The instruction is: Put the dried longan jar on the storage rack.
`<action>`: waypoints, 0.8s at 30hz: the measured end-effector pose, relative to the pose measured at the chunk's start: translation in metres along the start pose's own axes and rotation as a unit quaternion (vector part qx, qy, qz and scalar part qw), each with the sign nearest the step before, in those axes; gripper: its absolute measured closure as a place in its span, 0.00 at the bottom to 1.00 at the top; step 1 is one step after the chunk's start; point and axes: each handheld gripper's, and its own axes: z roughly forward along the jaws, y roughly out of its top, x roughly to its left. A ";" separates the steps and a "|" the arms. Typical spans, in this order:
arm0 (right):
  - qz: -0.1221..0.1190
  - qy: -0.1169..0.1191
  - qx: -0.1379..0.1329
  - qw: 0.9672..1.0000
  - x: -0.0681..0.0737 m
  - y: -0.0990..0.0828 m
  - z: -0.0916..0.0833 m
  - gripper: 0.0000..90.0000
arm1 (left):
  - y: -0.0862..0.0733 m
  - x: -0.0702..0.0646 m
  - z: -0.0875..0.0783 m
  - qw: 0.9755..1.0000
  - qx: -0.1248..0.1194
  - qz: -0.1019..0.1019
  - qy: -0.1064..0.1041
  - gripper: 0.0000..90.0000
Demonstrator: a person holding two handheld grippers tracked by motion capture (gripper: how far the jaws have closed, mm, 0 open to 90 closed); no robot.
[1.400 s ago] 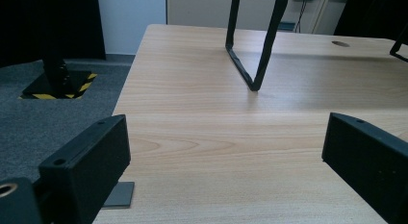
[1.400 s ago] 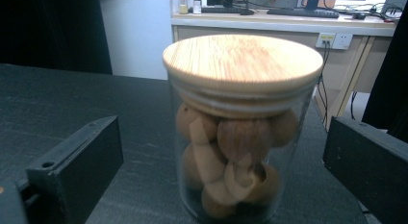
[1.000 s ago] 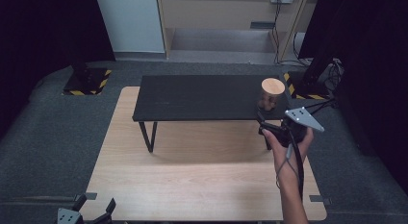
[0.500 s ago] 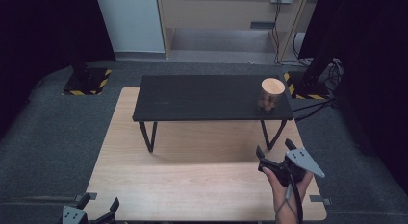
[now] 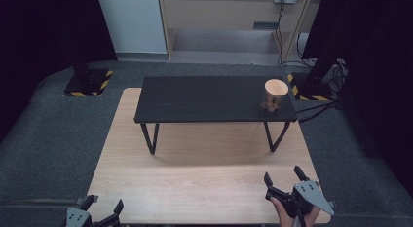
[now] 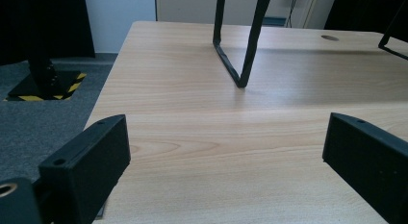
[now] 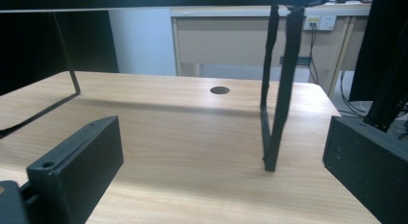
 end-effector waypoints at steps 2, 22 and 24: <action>0.003 -0.004 -0.004 1.000 0.000 -0.006 -0.005 0.01 | 0.000 0.000 0.000 1.000 0.001 -0.001 0.000 0.02; 0.025 -0.012 -0.009 1.000 -0.002 -0.035 -0.022 0.01 | 0.000 -0.006 0.003 1.000 0.002 0.000 0.001 0.02; 0.024 -0.011 -0.009 1.000 -0.003 -0.036 -0.021 0.01 | 0.001 -0.006 0.004 1.000 0.003 0.000 0.000 0.02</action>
